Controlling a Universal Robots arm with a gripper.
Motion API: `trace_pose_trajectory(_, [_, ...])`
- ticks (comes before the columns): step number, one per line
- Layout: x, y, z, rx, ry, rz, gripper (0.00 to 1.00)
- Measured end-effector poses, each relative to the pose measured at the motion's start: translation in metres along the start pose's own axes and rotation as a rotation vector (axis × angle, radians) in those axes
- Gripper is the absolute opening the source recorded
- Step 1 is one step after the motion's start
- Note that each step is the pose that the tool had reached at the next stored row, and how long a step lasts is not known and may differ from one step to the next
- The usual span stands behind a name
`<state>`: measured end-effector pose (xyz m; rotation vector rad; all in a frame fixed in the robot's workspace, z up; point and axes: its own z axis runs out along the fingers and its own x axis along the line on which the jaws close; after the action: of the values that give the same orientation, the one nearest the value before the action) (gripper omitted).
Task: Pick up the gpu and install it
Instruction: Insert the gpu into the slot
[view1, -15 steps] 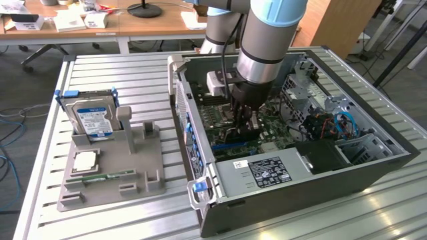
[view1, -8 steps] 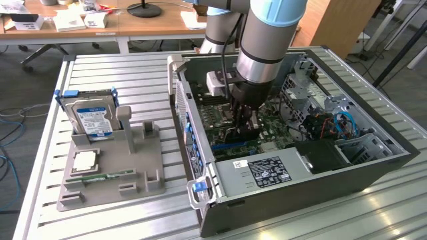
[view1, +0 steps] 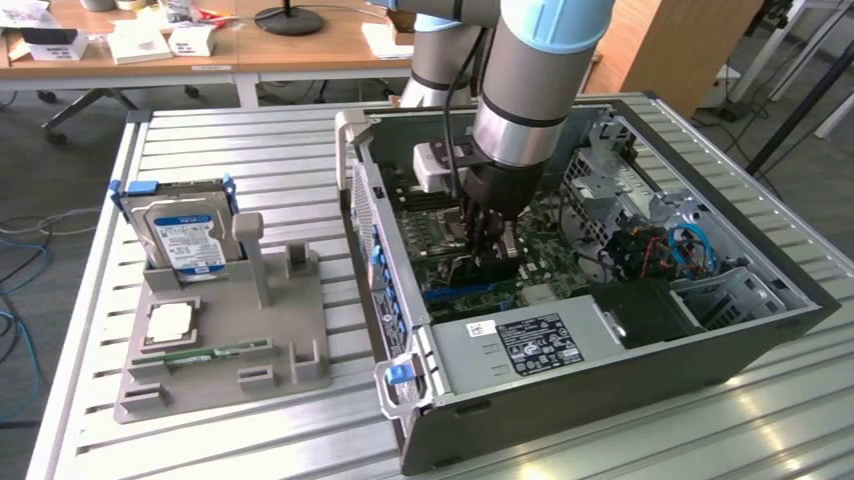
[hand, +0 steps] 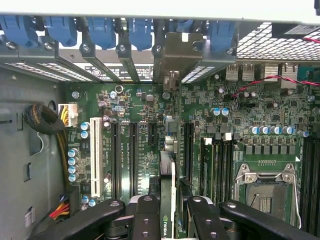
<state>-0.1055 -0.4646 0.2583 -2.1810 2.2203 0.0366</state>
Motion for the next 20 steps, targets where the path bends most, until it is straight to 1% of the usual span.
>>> trace_pose_trajectory(20, [0.0000,0.0001,0.0018,0.0000,0.0000,0.000,0.26])
